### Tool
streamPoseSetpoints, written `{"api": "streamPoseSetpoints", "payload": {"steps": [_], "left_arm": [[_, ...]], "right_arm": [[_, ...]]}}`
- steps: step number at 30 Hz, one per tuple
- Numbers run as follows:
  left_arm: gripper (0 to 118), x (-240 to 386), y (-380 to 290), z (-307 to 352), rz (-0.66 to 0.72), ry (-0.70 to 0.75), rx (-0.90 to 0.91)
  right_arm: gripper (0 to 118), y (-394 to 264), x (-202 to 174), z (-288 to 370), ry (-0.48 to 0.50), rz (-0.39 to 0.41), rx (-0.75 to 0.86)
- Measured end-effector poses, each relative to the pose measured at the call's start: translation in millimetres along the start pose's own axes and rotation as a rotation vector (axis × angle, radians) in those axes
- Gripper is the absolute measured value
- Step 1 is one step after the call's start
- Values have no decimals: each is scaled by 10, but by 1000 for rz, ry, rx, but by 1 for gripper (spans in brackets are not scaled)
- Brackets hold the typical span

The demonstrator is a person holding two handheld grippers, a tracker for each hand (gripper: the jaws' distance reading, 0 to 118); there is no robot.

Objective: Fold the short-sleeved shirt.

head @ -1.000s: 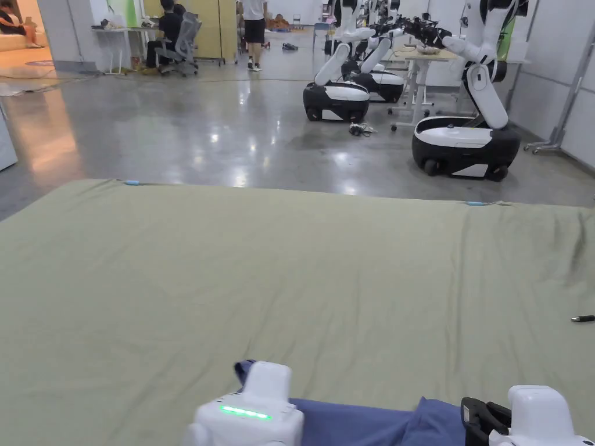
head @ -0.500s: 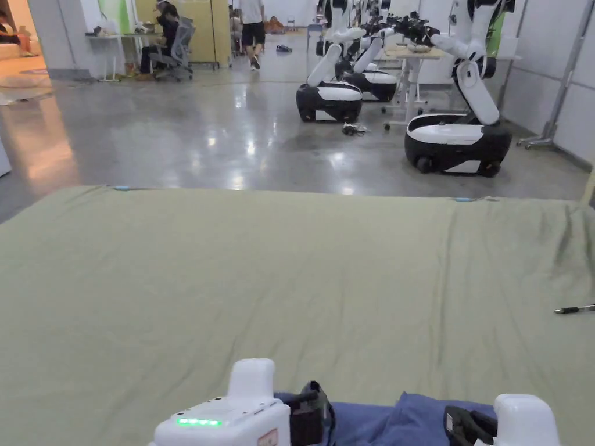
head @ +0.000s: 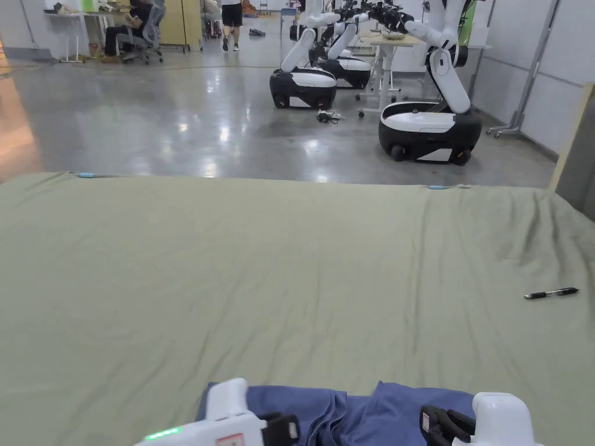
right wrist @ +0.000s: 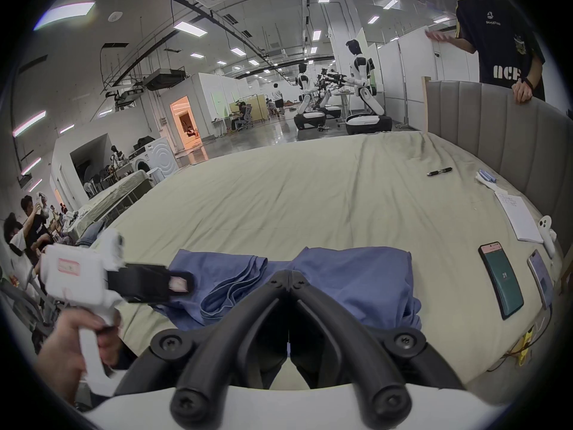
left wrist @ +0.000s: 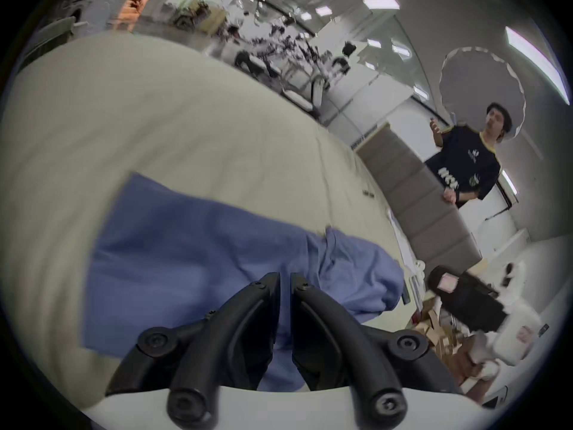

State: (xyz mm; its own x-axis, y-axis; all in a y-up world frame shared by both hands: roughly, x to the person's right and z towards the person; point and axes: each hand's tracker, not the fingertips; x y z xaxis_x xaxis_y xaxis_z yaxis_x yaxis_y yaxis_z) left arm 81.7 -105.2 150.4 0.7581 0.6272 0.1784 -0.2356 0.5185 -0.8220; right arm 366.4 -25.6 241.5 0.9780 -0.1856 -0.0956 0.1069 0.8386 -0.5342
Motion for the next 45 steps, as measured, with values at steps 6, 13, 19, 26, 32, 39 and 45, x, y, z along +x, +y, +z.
{"api": "streamPoseSetpoints", "payload": {"steps": [6,13,19,26,32,39,45], "left_arm": [[10,375,-237,-667,-55,-83,-154],[10,401,-126,-123,-128,-32,-52],[12,109,47,577,-151,47,116],[86,-1052,391,1210,171,57,179],[85,-1757,300,764,409,-176,-68],[84,-1566,172,179,544,-541,-78],[9,-1315,157,22,354,-213,-91]], "right_arm": [[0,11,167,39,-38,-12,-5],[0,19,136,25,-20,-13,0],[0,-48,-71,-132,56,-34,-40],[0,-121,-287,-203,78,-3,-59],[0,-109,-361,-260,76,3,-75],[0,-34,-284,-245,39,2,-70],[0,-1,-245,-206,16,-6,-63]]}}
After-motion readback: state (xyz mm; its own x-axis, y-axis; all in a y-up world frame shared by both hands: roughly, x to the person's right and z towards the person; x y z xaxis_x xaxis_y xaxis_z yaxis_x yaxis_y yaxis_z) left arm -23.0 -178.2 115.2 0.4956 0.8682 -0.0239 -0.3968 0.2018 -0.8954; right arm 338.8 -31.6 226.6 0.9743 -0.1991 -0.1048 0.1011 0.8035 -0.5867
